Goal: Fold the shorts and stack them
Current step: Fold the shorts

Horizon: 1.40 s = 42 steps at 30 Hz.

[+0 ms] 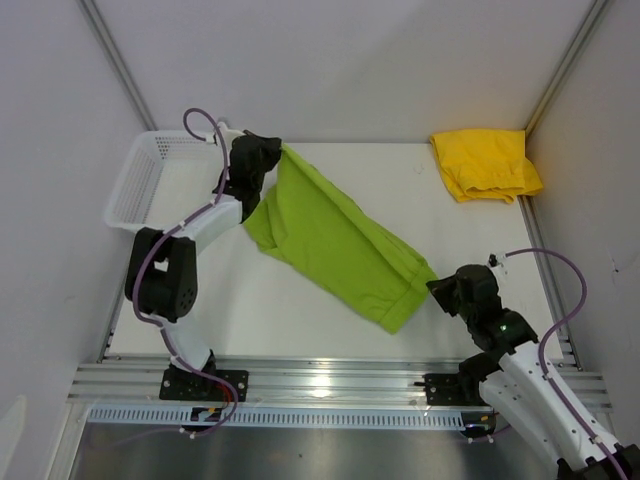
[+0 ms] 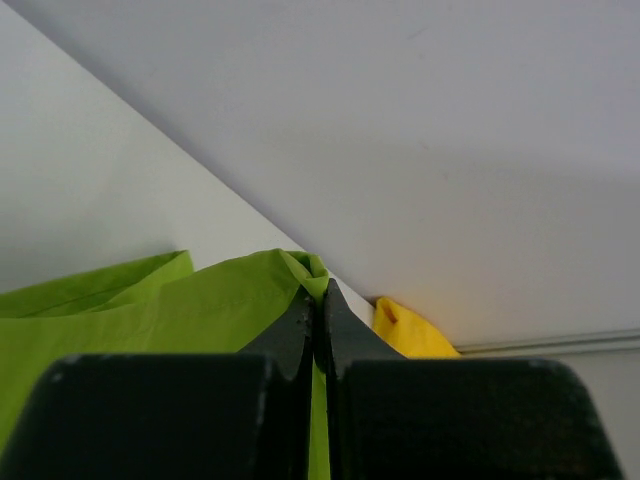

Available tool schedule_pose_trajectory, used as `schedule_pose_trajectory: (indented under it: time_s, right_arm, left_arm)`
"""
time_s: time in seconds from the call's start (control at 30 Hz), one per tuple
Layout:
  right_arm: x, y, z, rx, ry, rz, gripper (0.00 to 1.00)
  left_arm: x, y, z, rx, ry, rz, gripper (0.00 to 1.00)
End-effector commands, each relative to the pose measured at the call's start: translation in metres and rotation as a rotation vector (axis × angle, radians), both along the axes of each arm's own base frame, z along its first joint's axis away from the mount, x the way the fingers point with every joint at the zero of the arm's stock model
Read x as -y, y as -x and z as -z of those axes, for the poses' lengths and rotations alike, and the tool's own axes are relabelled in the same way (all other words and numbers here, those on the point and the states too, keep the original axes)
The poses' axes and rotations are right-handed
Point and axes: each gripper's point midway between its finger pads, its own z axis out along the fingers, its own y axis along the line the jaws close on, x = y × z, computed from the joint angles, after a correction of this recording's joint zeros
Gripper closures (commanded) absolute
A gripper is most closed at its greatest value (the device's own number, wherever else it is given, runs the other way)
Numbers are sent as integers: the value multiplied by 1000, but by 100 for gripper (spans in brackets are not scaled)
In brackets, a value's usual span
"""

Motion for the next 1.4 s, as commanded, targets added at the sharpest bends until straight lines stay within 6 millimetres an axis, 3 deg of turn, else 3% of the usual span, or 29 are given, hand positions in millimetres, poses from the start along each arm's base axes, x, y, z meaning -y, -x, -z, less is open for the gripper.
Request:
schedule_pose_trajectory:
  time_s: [0.0, 0.07, 0.13, 0.2, 0.23, 0.3, 0.37, 0.4, 0.43, 0.53, 0.57, 0.63, 0.7, 0.77, 0.8, 0.83, 0.87, 0.9, 0.97, 1.0, 1.07, 1.27, 1.37]
  right_arm:
    - [16, -3, 14, -30, 77, 45, 100]
    - [13, -4, 14, -29, 71, 35, 100]
    - [12, -4, 15, -27, 70, 26, 100]
    - [10, -4, 13, -20, 66, 10, 100]
    - [8, -4, 12, -15, 64, -1, 100]
    - [2, -4, 9, -5, 58, -44, 100]
    - [-6, -3, 5, 2, 43, -86, 100]
    - [-7, -2, 4, 5, 42, -96, 100]
    - [-7, 0, 3, 3, 40, -101, 100]
    - [-6, 3, 0, 8, 41, -102, 100]
    - [-6, 3, -2, 18, 37, -102, 100]
    - [-5, 4, -4, 23, 38, -100, 100]
    - [-7, 5, -6, 28, 34, -107, 100]
    - [-7, 5, -6, 25, 29, -107, 100]
    - [-10, 4, -7, 32, 23, -119, 100]
    - [-11, 3, -6, 33, 22, -126, 100]
    - [-15, 3, -5, 36, 17, -146, 100]
    - [-22, -2, -7, 57, 11, -179, 100]
    - [-46, 2, -9, 81, -16, -340, 98]
    - [-55, -3, -10, 102, -29, -384, 85]
    - [-74, 0, -11, 127, -46, -497, 68]
    - [-126, -15, -20, 177, -78, -682, 49]
    - [-153, -30, -35, 239, -114, -717, 48]
  left_arm:
    - [-27, -4, -64, 147, -41, -138, 100]
    - [-37, 6, -68, 159, -82, -181, 100]
    - [-48, 24, -91, 187, -102, -213, 100]
    - [-67, 40, -93, 147, -149, -283, 100]
    - [-76, 57, -117, 182, -140, -309, 100]
    - [-95, 79, -113, 147, -177, -387, 100]
    - [-113, 108, -131, 162, -169, -450, 100]
    - [-125, 120, -125, 129, -184, -501, 100]
    - [-134, 139, -142, 163, -158, -526, 100]
    - [-144, 160, -133, 175, -161, -554, 100]
    - [-145, 165, -140, 198, -159, -553, 100]
    - [-143, 161, -144, 198, -167, -547, 100]
    - [-135, 143, -130, 161, -197, -526, 100]
    - [-121, 125, -133, 181, -194, -476, 100]
    - [-111, 107, -118, 154, -216, -449, 100]
    - [-101, 96, -117, 154, -219, -410, 100]
    - [-95, 88, -114, 138, -221, -393, 100]
    - [-88, 75, -95, 100, -240, -377, 100]
    - [-81, 67, -90, 104, -242, -366, 100]
    - [-79, 64, -86, 100, -246, -367, 100]
    - [-79, 59, -77, 86, -258, -372, 100]
    - [-81, 55, -73, 75, -283, -387, 100]
    - [-83, 57, -72, 70, -291, -398, 100]
